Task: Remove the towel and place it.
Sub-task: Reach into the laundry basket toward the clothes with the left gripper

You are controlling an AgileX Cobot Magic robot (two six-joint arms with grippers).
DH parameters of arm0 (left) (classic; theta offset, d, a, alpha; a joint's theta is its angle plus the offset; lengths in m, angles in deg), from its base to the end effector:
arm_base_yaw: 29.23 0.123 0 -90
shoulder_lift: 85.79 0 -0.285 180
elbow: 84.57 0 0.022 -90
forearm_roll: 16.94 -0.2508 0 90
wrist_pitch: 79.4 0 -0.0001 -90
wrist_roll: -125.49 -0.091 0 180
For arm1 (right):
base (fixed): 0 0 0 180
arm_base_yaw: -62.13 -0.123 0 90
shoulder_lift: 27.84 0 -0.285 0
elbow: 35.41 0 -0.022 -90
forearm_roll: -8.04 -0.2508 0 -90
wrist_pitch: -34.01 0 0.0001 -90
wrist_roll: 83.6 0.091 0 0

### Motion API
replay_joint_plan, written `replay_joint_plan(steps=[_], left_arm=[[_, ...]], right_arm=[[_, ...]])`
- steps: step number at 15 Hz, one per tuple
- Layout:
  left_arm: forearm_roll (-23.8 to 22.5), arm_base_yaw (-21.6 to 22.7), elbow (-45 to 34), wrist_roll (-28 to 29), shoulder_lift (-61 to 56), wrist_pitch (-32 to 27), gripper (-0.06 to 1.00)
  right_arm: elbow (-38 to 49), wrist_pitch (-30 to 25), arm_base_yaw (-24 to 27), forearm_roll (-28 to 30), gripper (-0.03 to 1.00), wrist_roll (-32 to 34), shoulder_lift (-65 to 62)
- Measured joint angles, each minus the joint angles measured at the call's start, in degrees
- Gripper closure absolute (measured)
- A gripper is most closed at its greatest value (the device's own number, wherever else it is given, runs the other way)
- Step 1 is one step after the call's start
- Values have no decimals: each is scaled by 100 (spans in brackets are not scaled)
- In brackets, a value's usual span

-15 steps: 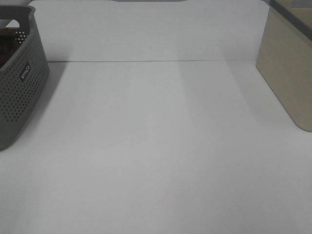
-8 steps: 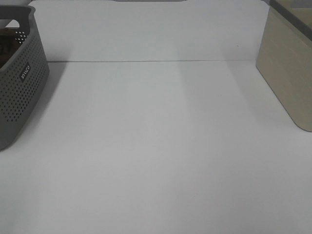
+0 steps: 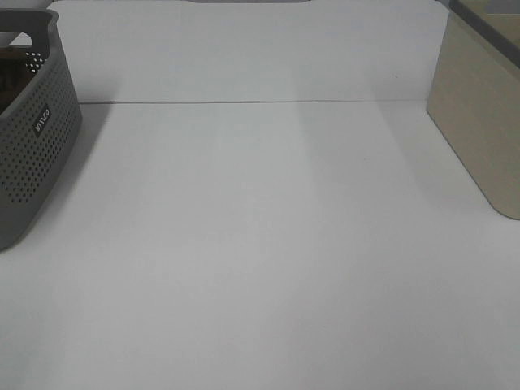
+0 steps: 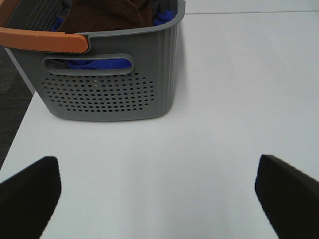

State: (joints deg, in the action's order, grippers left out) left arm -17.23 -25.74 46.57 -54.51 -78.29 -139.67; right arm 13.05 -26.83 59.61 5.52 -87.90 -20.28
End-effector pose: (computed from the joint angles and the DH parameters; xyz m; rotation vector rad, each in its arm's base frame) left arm -0.0047 0.0001 0.2766 -0.0622 2.0349 0.0443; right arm -0.0059 0.0032 0.2778 -0.1235 2.0352 0.0331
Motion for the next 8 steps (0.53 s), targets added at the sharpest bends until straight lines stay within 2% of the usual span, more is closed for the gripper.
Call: replay_joint_plan(steps=[8], left_arm=[[0, 0, 0, 0, 0, 0, -5]], right_arm=[[0, 0, 0, 0, 21, 0, 0]])
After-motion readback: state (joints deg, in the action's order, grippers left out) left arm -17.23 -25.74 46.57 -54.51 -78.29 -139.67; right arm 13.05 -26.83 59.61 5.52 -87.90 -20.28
